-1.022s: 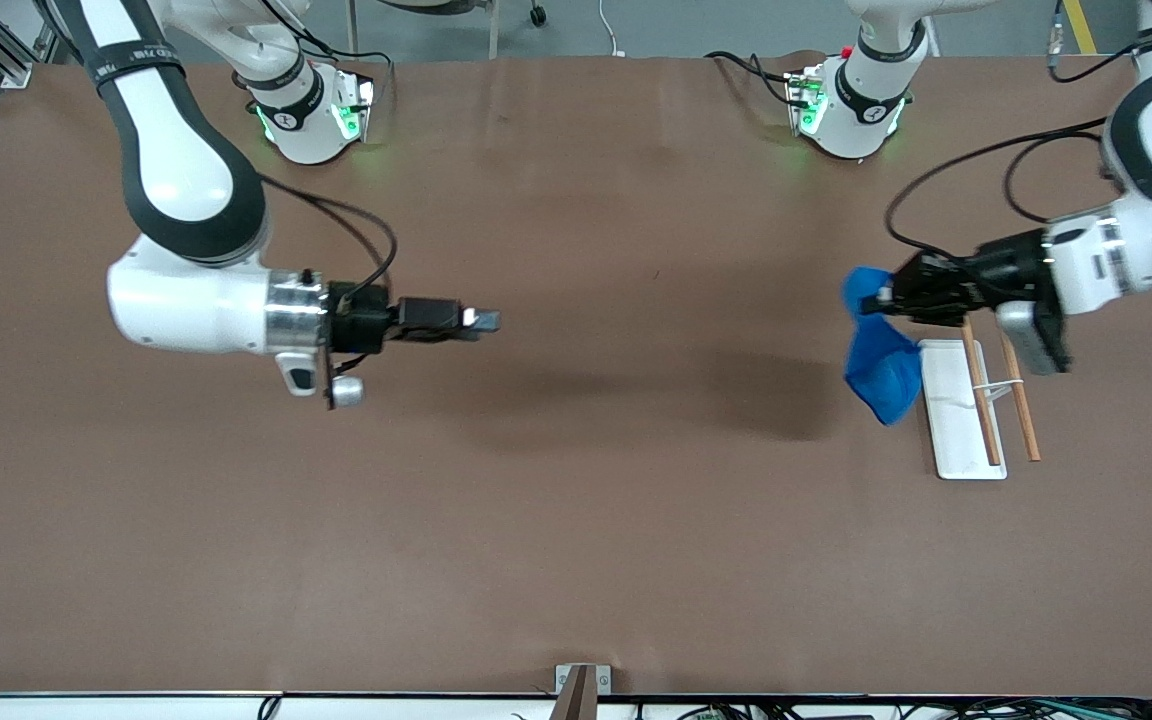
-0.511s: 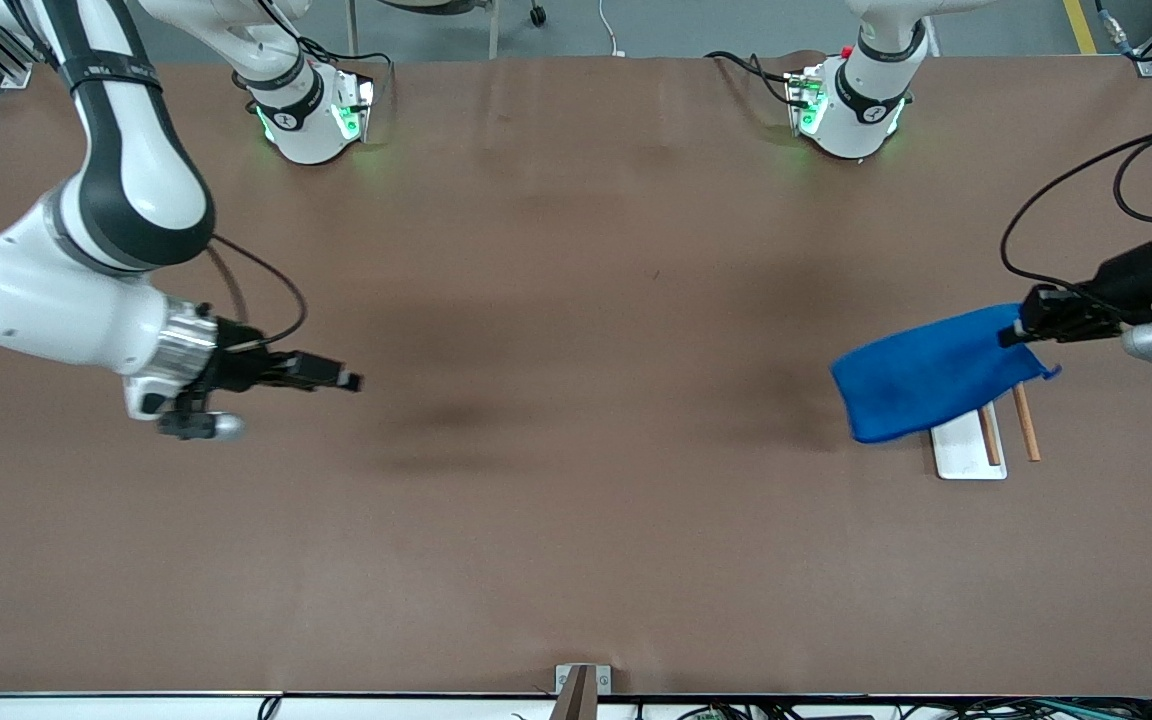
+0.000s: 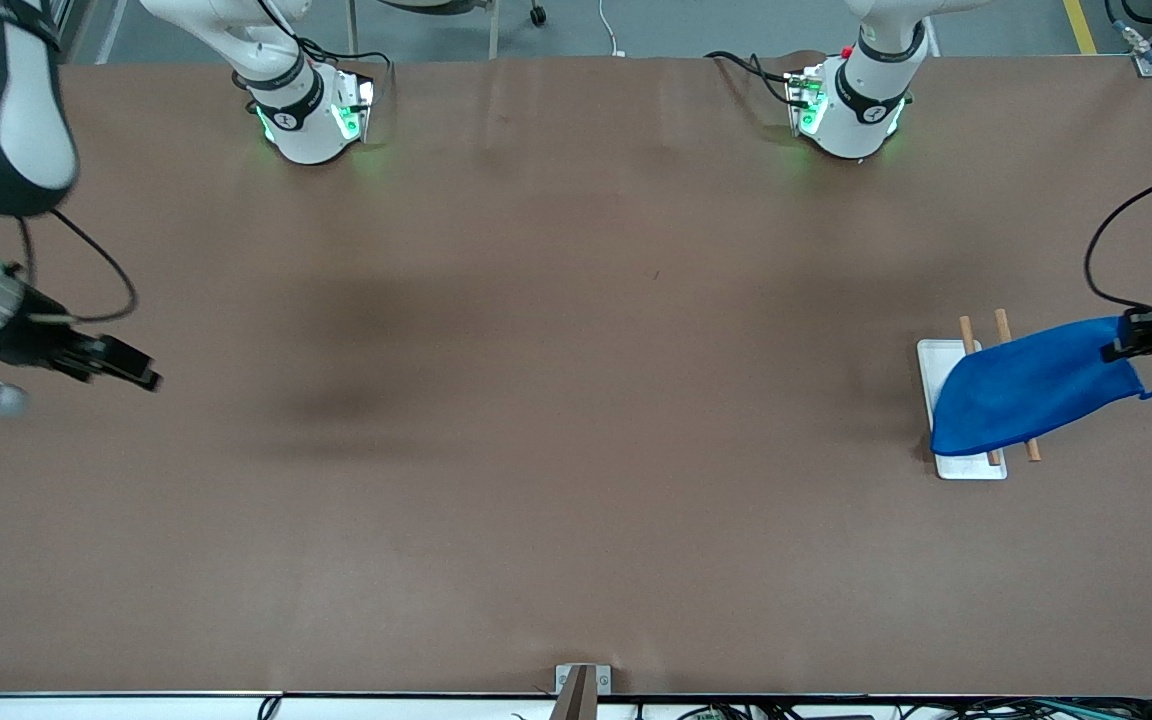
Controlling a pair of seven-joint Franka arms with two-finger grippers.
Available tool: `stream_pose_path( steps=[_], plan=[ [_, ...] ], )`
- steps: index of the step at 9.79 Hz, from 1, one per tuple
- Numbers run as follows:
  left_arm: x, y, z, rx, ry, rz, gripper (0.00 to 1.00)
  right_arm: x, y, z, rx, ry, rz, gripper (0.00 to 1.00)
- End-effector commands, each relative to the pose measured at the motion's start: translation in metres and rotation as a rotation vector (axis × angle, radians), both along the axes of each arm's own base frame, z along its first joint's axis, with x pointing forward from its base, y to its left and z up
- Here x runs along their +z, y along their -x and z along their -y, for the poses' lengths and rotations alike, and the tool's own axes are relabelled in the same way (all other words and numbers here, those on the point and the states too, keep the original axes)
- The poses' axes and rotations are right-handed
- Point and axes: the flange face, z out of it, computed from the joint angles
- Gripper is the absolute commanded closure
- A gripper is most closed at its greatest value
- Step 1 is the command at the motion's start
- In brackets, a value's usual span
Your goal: Right arm passes towel to left arm to hang
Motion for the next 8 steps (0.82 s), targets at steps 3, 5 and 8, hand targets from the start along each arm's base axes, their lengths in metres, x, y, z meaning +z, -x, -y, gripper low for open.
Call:
stream_pose_path(
  steps=[3,5,8],
  plan=[
    [-0.055,-0.008,-0.014,-0.016,-0.018,-0.059,0.39,0.093,0.044,0.042,0.039,0.054,-0.045,0.0],
    [-0.043,-0.014,-0.012,0.007,-0.027,-0.038,0.0,0.135,0.053,0.062,0.05,0.078,-0.023,0.0],
    [0.011,-0.022,0.041,0.071,-0.053,0.013,0.0,0.136,0.054,0.066,0.033,0.08,-0.047,0.0]
  ],
)
